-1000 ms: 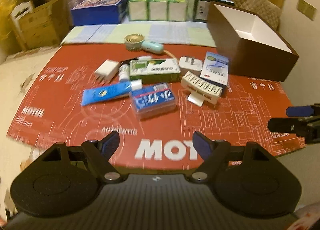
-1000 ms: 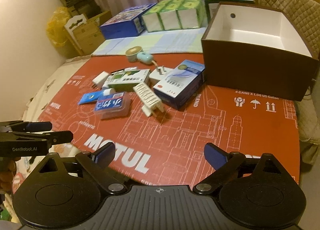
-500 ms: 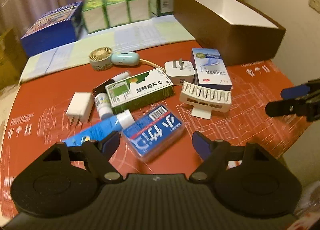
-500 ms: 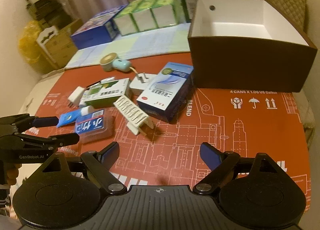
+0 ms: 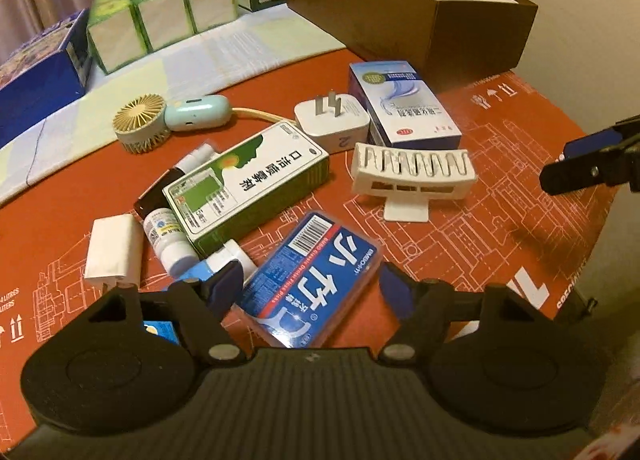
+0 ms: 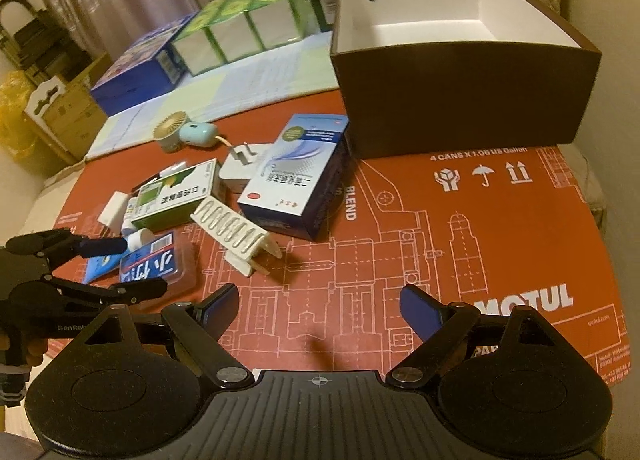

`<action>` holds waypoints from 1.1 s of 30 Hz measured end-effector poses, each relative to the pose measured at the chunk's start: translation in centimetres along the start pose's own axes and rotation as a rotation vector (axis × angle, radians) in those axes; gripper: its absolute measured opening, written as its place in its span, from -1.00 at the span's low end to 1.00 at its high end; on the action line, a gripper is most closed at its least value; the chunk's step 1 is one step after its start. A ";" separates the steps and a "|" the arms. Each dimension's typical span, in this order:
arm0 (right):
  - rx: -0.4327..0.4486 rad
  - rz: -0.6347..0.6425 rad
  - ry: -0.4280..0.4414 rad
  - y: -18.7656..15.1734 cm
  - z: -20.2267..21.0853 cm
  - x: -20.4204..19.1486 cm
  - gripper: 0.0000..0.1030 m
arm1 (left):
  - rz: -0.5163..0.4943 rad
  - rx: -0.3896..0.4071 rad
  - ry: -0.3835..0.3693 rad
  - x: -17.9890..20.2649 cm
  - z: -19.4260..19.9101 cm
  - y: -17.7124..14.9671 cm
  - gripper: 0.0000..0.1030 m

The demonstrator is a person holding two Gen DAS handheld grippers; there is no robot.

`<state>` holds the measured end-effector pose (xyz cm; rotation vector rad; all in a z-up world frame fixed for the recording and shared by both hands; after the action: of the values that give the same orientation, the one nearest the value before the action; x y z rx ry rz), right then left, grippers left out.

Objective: Organize rigid objects
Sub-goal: 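Grasp the blue toothpaste box with the left gripper while the right gripper approaches the white ridged holder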

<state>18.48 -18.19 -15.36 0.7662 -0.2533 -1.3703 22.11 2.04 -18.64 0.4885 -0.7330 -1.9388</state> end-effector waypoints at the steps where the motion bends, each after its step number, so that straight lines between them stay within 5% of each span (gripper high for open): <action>1: -0.002 -0.004 -0.005 0.0 0.0 0.1 0.66 | 0.000 -0.002 0.000 0.0 0.0 0.0 0.33; 9: -0.014 -0.017 -0.019 0.3 -0.3 0.1 0.66 | 0.031 -0.006 -0.049 1.8 0.7 0.1 0.30; 16: -0.014 0.001 -0.011 0.7 -0.6 -0.3 0.66 | -0.023 -0.018 0.015 0.3 0.3 0.4 0.28; 33: -0.022 -0.001 -0.009 1.0 -1.1 0.0 0.66 | 0.027 -0.050 -0.020 1.6 -0.5 -0.1 0.25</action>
<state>19.88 -17.84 -15.61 0.7424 -0.2443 -1.3754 21.64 0.51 -19.07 0.4275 -0.6992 -1.9347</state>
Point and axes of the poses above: each gripper's, at about its wrist camera, not at the fingertips, and z roughly against the way its jaws point, x to its right, y to its top, the point moved 8 cm from there along -z, roughly the way its jaws point, and after that the axes turned 8 degrees about x, right-handed, at the moved point
